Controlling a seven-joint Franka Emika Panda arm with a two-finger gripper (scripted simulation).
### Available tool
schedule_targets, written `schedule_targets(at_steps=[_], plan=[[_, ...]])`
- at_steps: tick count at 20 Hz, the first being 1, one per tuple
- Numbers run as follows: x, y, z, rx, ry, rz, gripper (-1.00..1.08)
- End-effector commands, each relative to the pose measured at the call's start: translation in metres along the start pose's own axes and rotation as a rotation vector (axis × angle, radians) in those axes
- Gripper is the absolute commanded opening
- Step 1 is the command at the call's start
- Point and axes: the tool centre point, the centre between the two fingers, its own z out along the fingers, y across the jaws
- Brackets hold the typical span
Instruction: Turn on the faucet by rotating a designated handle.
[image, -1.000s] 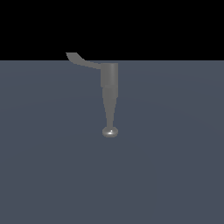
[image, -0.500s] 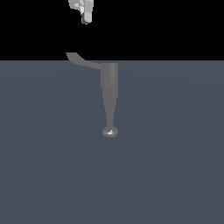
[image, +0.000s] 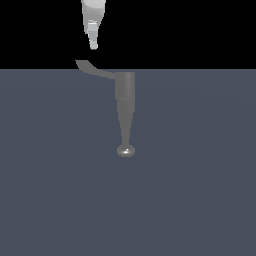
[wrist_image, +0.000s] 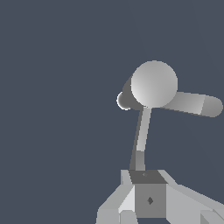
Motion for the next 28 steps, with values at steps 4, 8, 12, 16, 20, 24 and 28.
schedule_targets(at_steps=[4,8,12,16,20,24,28], plan=[[-0.007,-0.017,0.021,-0.002,0.015,0.109,-1.00],[-0.010,-0.026,0.032,-0.002,0.024,0.165,-1.00],[-0.013,-0.031,0.040,-0.002,0.030,0.201,-1.00],[-0.014,-0.034,0.043,-0.001,0.033,0.220,-1.00],[-0.014,-0.034,0.044,-0.001,0.034,0.222,-1.00],[-0.015,-0.028,0.044,-0.002,0.034,0.221,-1.00],[-0.018,-0.017,0.044,-0.002,0.034,0.221,-1.00]])
